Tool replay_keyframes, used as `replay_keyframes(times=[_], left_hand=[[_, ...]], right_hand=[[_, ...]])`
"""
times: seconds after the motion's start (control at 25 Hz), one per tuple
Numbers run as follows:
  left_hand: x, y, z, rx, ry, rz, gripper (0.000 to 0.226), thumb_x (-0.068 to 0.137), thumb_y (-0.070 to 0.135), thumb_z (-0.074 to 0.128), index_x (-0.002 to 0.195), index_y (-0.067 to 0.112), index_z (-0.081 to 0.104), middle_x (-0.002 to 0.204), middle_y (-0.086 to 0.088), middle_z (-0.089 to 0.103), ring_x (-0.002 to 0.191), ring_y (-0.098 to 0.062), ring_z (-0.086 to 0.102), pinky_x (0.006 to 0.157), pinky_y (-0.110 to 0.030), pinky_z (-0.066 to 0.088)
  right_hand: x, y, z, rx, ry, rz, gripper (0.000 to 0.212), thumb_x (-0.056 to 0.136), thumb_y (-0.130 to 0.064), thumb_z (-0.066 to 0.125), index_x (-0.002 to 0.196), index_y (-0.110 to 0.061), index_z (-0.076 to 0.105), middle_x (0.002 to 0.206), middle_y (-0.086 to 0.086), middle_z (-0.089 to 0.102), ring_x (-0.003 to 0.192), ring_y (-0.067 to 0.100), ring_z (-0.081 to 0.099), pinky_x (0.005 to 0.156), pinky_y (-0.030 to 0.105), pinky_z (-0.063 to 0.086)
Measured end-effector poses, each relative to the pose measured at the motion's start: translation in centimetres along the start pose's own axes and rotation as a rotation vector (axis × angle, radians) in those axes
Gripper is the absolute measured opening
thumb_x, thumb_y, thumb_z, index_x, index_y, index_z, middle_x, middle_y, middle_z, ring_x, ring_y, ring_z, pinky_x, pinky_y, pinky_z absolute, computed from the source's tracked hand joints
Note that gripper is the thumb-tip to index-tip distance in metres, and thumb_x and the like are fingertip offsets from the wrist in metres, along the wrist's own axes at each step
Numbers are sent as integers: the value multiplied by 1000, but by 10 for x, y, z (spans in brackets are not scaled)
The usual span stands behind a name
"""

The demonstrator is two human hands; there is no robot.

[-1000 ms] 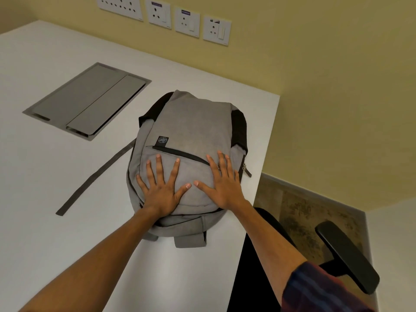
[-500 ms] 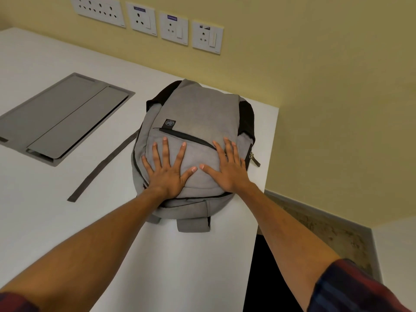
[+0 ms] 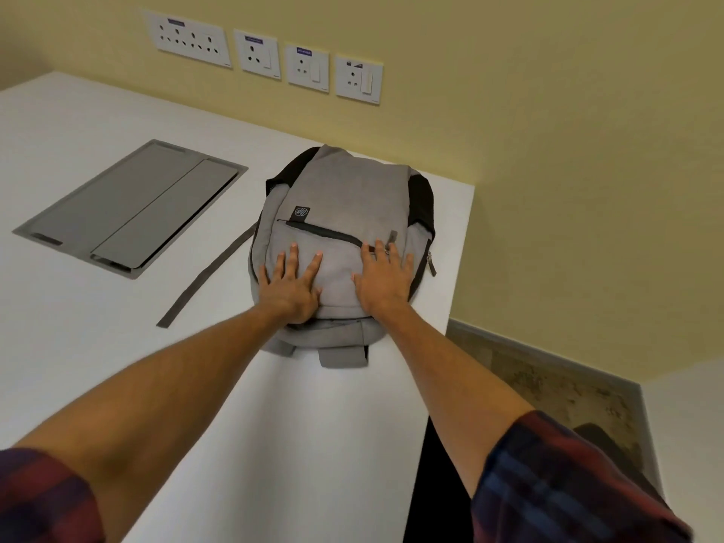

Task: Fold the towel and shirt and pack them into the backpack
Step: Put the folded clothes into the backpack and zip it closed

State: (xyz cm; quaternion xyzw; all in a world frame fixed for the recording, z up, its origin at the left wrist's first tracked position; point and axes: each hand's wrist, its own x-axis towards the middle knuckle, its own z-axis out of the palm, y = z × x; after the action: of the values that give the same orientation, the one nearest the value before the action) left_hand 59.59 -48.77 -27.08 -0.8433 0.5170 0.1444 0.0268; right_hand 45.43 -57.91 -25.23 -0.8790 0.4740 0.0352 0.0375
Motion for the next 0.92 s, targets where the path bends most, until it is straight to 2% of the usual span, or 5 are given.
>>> replay_keyframes(times=[0.12,0.2,0.4,0.56,0.92], left_hand=[[-56,-1,4,-62,183,53,49,94,43,37,137,19,42,145,-13,36,136,-33,34,112,-52,21],[-103,-4,9,-216,354,102,40,91,35,47,123,14,57,134,-12,51,124,-31,48,105,-47,34],[-208,-9,-9,-622,572,25,41,87,36,47,117,11,62,114,-5,66,96,-24,62,78,-33,45],[-294,-4,-19,-574,639,108,30,90,27,57,116,13,62,106,-3,69,93,-21,64,74,-26,40],[-495,32,-41,-592,694,257,26,90,29,58,114,20,64,101,6,68,85,-13,62,69,-23,38]], right_hand=[[-32,-8,-16,7,111,-122,41,94,-31,48,131,-14,51,131,10,54,119,28,51,103,44,34],[-61,-4,-31,62,125,-219,33,94,-29,46,118,-11,61,112,8,66,100,27,61,91,39,44],[-149,9,-59,293,112,-302,25,94,-22,48,99,-9,69,84,6,71,75,25,64,69,38,54],[-228,12,-89,267,118,-336,21,91,-26,50,90,-14,66,84,1,70,76,23,64,69,37,53],[-441,11,-159,137,177,-354,30,95,-37,53,117,-21,65,102,-7,70,88,12,65,75,31,52]])
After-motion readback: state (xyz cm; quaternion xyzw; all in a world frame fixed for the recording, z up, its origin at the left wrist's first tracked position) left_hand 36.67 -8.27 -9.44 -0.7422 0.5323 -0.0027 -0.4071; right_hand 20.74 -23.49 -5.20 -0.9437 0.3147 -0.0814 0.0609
